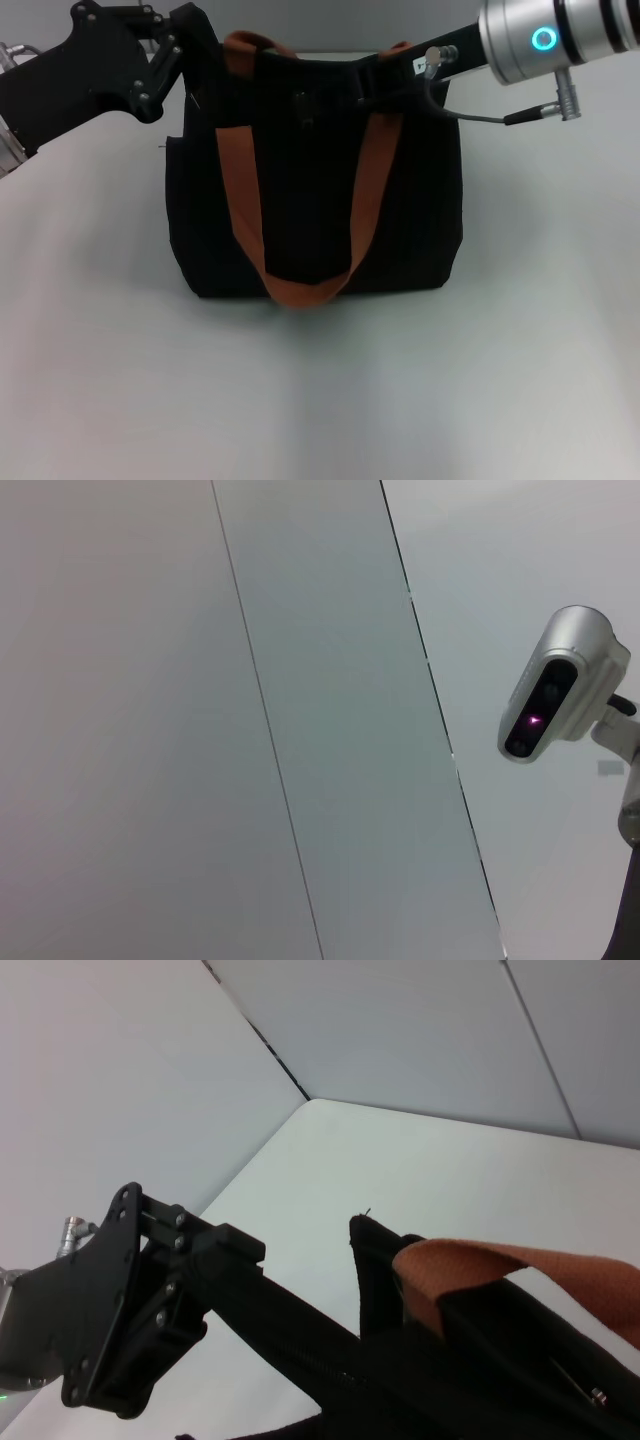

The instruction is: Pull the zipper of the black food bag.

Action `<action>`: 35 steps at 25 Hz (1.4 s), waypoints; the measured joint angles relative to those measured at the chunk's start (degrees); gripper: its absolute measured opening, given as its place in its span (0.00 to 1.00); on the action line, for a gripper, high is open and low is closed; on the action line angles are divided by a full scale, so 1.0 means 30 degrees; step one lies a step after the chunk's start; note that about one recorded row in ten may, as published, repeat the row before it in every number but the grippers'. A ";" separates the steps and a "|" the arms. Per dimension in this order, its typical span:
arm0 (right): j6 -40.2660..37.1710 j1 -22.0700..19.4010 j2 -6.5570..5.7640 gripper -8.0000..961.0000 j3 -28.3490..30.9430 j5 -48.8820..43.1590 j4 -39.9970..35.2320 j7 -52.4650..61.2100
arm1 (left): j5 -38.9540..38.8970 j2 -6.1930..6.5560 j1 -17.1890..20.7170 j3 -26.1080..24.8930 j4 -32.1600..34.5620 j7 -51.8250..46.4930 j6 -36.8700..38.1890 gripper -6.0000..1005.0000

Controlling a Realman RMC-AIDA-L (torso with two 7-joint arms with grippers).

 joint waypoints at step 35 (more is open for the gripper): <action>0.1181 0.0033 -0.0039 0.12 -0.1137 0.1143 0.0444 0.0228 | -0.0011 -0.0030 0.0030 0.0066 -0.0133 0.0205 0.0138 0.05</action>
